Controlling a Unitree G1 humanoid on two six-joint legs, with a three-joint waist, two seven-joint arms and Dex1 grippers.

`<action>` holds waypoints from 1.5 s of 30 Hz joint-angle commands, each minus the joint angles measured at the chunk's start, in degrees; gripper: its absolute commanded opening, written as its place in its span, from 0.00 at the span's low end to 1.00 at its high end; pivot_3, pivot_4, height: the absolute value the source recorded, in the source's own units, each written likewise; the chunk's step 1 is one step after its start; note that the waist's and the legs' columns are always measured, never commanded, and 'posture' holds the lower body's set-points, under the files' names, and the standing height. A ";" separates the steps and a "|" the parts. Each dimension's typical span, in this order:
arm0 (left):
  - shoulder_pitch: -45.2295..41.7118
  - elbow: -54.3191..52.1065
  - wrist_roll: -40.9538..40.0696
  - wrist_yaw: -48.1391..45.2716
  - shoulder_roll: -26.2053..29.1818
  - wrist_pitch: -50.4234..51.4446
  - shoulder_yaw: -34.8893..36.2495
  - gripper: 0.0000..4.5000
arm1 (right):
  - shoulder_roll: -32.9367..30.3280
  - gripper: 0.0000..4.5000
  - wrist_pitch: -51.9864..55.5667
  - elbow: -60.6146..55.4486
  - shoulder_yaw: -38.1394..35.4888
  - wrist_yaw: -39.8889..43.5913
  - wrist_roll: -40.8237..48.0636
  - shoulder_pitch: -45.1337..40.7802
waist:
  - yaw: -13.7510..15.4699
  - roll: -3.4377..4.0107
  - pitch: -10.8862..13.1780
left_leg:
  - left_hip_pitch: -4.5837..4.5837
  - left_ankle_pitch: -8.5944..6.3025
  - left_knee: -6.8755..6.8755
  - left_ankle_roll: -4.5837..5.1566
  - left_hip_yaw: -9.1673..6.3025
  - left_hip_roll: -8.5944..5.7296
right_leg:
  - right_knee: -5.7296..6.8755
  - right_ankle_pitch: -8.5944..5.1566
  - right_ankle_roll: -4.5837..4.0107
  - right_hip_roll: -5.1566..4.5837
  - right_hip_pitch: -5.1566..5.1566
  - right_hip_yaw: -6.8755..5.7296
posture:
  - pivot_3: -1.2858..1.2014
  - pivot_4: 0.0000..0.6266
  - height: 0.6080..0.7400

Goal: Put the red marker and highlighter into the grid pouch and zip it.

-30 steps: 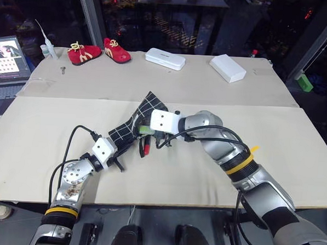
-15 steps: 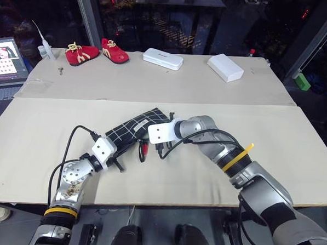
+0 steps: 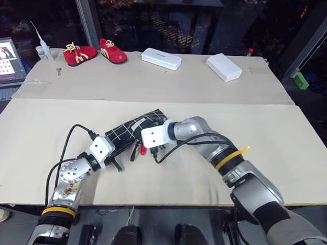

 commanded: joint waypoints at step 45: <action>0.48 -8.86 -9.38 6.97 -2.11 13.40 8.25 0.00 | 0.03 0.99 84.22 -38.97 -23.95 -9.32 37.19 11.46 | 0.54 -0.02 0.00 | 0.06 -0.01 0.00 -0.01 -0.21 -0.03 | -0.11 -0.06 -0.18 -0.06 0.02 -0.05 | 0.52 0.24 1.00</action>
